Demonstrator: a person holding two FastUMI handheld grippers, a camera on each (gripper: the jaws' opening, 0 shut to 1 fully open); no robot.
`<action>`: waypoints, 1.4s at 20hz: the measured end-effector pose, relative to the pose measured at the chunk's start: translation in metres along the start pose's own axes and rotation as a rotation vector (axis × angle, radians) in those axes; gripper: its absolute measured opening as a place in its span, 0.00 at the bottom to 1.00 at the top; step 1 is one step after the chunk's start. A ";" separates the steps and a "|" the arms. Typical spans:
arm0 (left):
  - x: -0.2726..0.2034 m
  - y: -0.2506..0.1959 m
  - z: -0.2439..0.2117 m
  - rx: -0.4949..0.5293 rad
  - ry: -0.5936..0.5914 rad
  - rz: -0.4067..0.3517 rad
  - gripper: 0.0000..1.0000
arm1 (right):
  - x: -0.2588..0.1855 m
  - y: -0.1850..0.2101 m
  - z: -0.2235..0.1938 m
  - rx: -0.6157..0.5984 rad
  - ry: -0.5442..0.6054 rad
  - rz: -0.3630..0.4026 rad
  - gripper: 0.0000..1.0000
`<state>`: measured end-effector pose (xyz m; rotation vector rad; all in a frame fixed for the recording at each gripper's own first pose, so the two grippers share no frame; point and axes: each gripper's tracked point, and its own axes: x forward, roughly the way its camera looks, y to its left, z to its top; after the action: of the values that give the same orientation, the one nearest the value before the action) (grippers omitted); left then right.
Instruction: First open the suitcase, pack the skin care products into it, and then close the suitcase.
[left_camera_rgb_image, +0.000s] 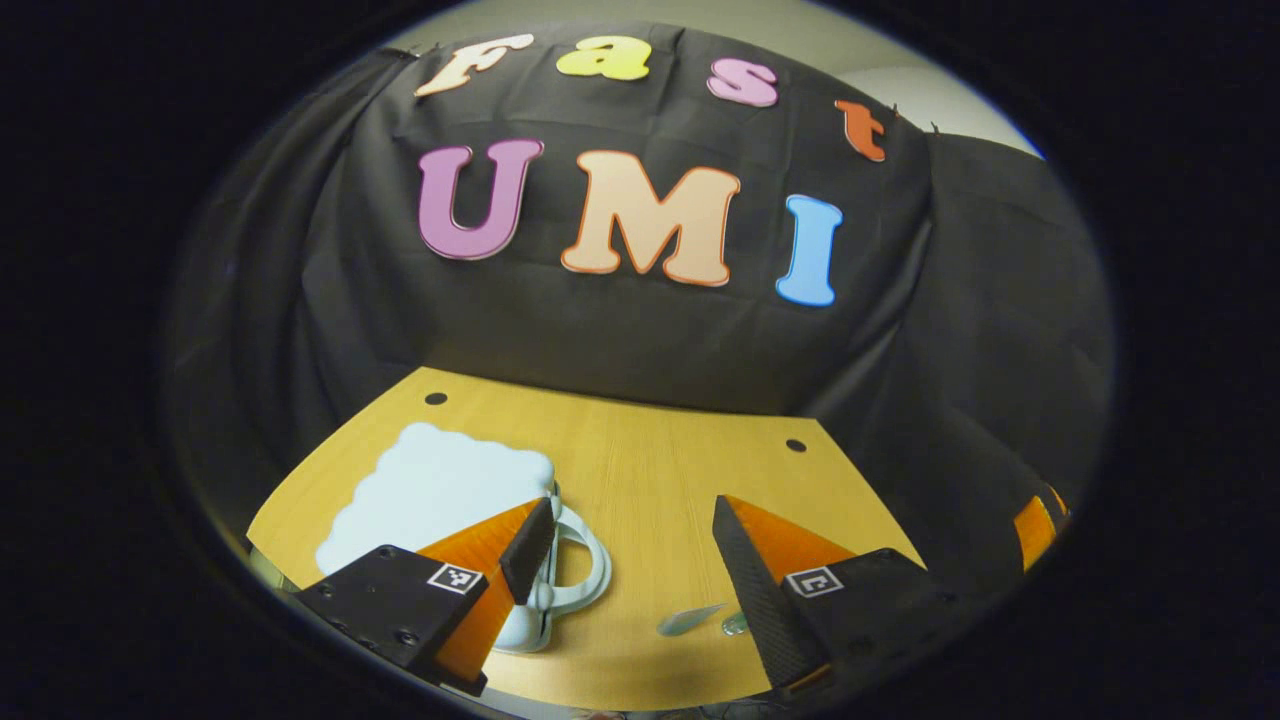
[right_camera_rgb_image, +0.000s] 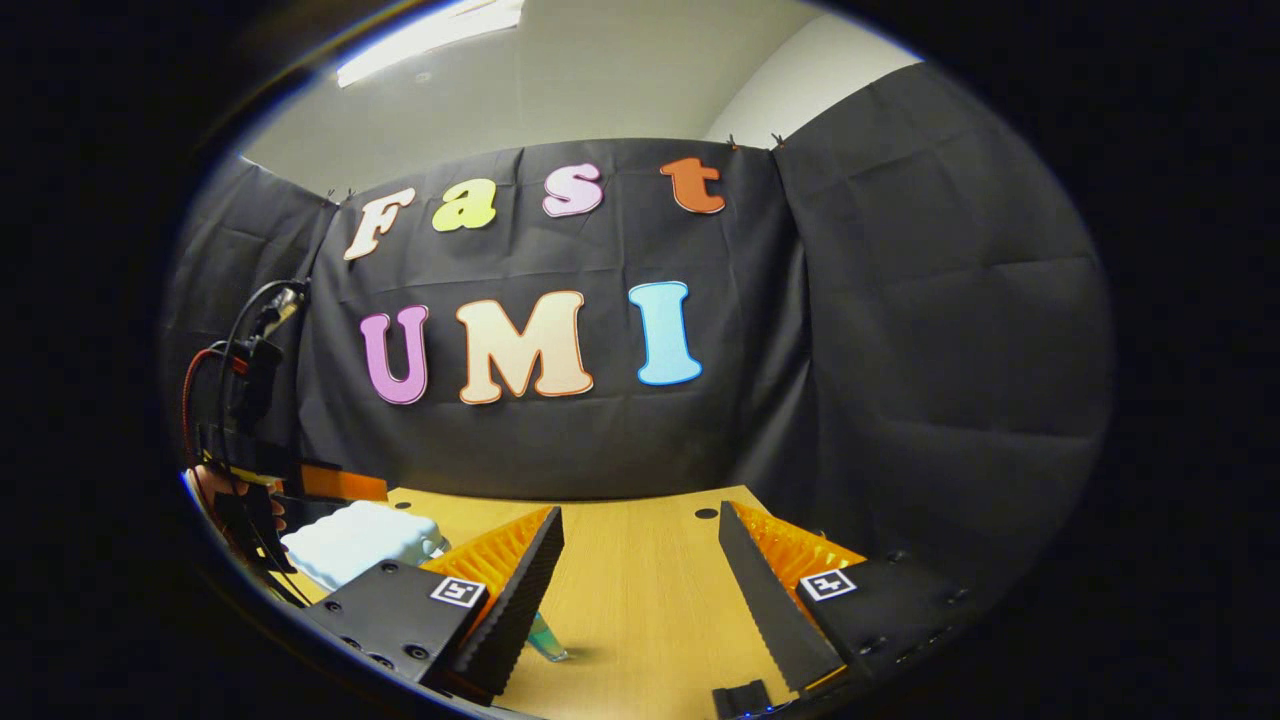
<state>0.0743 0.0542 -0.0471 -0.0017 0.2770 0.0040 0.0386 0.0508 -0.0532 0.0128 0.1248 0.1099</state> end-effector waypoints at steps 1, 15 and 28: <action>0.011 0.004 -0.005 0.015 0.035 -0.013 0.93 | 0.005 0.005 -0.006 0.000 0.011 -0.006 0.98; 0.107 0.026 -0.103 -0.096 0.692 -0.020 0.82 | 0.006 0.021 -0.036 0.041 0.071 -0.080 0.98; 0.136 0.041 -0.154 -0.076 0.921 0.076 0.54 | 0.001 -0.014 -0.029 0.056 0.054 -0.168 0.95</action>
<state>0.1629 0.0953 -0.2329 -0.0702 1.1980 0.0909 0.0372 0.0366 -0.0827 0.0547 0.1826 -0.0609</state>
